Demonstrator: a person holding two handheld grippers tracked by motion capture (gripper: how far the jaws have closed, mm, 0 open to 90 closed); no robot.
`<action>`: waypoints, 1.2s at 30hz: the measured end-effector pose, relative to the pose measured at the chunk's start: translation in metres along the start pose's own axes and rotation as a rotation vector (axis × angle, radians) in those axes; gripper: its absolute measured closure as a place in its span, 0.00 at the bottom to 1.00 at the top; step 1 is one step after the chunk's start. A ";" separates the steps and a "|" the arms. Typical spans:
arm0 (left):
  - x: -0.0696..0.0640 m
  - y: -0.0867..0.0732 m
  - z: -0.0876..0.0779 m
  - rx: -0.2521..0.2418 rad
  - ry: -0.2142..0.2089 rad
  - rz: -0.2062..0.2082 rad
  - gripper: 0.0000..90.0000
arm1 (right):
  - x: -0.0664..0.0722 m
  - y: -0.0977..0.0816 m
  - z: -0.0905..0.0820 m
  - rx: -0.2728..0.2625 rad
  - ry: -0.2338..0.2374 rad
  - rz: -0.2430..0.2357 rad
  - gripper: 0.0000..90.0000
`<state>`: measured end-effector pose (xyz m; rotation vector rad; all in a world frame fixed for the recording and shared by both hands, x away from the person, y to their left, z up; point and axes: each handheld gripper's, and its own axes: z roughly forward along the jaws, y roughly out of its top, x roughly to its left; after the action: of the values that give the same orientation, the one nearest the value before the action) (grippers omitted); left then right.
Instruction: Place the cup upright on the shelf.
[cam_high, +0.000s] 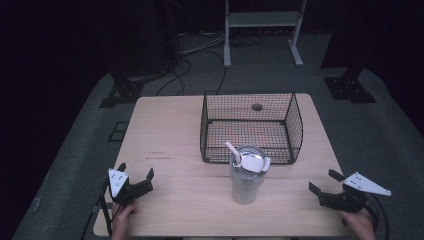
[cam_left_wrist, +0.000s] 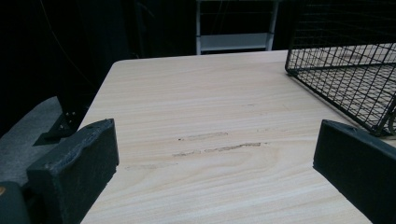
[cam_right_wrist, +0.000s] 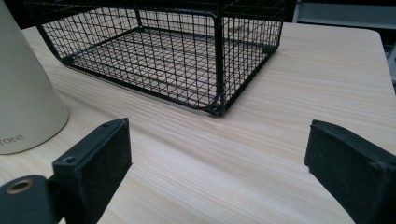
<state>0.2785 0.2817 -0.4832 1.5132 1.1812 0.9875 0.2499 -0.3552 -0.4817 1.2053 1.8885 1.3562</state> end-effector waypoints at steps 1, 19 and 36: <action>0.000 0.000 0.000 0.003 0.000 0.004 0.00 | 0.000 0.001 0.000 0.000 0.002 0.000 0.07; 0.000 0.000 -0.001 0.002 -0.002 0.004 0.00 | 0.031 0.028 0.010 -0.001 0.127 -0.096 0.07; 0.000 0.000 -0.001 0.001 -0.004 0.002 0.00 | 0.060 0.049 0.022 0.010 0.259 -0.177 0.07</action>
<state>0.2779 0.2818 -0.4831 1.5168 1.1779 0.9852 0.2566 -0.2870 -0.4387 0.8761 2.1248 1.4624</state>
